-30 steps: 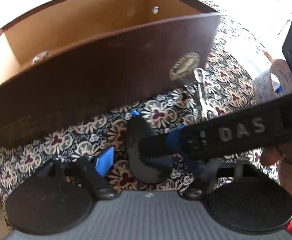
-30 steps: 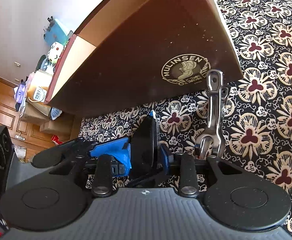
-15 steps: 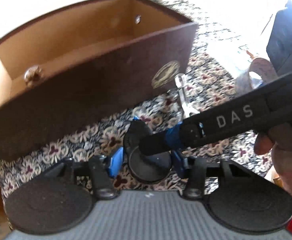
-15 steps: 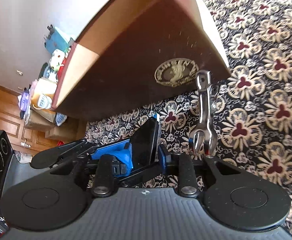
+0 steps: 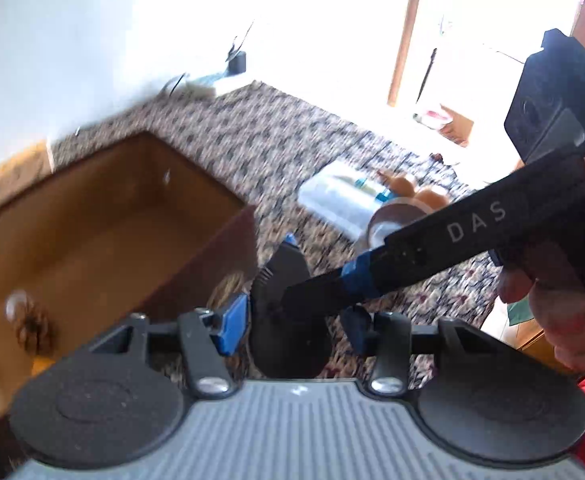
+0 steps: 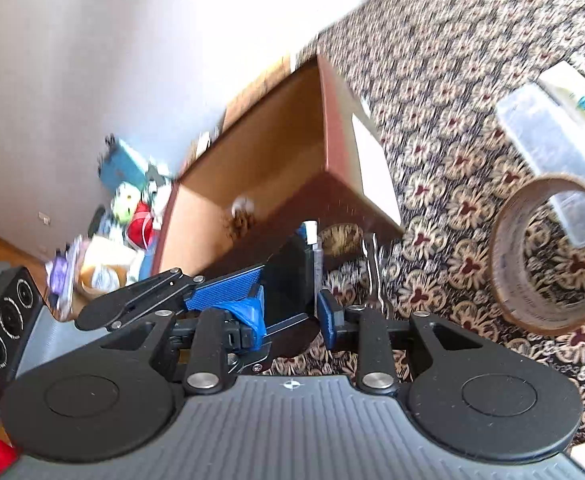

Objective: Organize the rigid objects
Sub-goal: 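Lift the black pouch and carry it over the box, then lower the pouch into the box and open the right tool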

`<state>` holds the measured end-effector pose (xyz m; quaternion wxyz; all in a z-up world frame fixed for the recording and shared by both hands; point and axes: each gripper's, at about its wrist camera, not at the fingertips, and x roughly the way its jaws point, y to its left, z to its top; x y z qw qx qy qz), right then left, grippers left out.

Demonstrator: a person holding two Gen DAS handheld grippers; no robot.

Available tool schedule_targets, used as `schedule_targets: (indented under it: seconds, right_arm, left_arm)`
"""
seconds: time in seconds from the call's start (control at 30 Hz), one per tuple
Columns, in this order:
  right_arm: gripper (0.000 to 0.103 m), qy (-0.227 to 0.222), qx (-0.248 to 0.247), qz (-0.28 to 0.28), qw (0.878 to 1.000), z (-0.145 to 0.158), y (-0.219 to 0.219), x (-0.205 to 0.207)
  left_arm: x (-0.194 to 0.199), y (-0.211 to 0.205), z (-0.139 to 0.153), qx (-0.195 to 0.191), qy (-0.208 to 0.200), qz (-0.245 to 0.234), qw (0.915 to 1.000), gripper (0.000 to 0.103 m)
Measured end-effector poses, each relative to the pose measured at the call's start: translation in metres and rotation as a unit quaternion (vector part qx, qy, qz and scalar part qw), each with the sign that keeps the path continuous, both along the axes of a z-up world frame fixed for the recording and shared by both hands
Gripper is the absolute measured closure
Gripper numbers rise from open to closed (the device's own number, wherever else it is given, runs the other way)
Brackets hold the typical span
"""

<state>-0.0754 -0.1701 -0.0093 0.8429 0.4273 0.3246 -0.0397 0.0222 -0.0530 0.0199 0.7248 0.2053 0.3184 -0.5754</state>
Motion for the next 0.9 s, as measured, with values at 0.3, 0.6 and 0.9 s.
schedule_targets:
  seconds: [0.3, 0.6, 0.9]
  right_arm:
    - [0.092, -0.051, -0.045, -0.005, 0.998, 0.037, -0.004, 0.032]
    - [0.091, -0.059, -0.07, 0.063, 0.994, 0.039, 0.003, 0.118]
    - [0.091, -0.003, -0.053, 0.11, 0.993, 0.014, -0.003, 0.2]
  left_arm:
    - [0.021, 0.002, 0.035, -0.057, -0.033, -0.009, 0.9978, 0.056]
    - [0.089, 0.022, 0.038, -0.059, -0.035, 0.065, 0.9955, 0.056]
    - [0.173, 0.018, 0.009, -0.004, 0.048, 0.126, 0.9909, 0.058]
